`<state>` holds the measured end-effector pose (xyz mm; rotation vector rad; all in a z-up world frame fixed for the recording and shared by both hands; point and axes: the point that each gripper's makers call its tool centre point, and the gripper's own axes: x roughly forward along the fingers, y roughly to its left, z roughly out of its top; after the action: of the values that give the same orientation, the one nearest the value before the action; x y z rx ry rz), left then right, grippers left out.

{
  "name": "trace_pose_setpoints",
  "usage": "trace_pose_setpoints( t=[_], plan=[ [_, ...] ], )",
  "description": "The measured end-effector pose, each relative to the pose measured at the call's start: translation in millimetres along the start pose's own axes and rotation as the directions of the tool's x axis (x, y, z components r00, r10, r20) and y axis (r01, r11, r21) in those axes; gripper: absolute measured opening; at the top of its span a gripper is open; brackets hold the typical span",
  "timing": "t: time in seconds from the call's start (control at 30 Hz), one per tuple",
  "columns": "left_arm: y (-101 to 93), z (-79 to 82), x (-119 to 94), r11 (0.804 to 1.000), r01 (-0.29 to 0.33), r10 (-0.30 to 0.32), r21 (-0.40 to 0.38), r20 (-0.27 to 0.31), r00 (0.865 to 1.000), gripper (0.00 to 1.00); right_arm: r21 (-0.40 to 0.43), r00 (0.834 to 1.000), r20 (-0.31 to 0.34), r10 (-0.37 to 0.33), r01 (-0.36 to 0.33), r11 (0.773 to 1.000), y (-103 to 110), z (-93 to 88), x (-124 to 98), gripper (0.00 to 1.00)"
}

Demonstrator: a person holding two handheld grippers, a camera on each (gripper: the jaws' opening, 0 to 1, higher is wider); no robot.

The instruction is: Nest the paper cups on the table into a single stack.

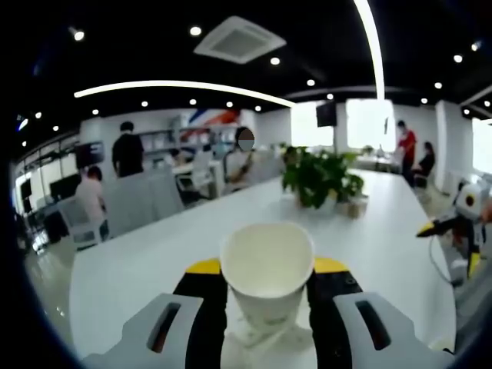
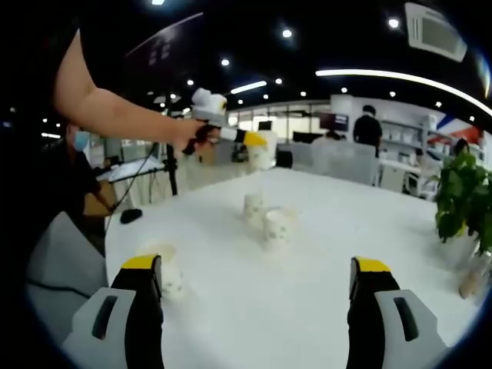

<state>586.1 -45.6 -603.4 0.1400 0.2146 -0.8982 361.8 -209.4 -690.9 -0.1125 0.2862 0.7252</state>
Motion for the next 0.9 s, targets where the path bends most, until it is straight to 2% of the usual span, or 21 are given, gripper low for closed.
trace_pose_setpoints(
  t=[0.9],
  plan=[
    [-46.8,-3.3,-33.9,0.999,0.036,-0.036,0.023,-0.009,0.999,0.39,-0.002,1.0,0.022,0.006,-0.006,1.0,13.6,8.3,-13.5,1.0]
  ],
)
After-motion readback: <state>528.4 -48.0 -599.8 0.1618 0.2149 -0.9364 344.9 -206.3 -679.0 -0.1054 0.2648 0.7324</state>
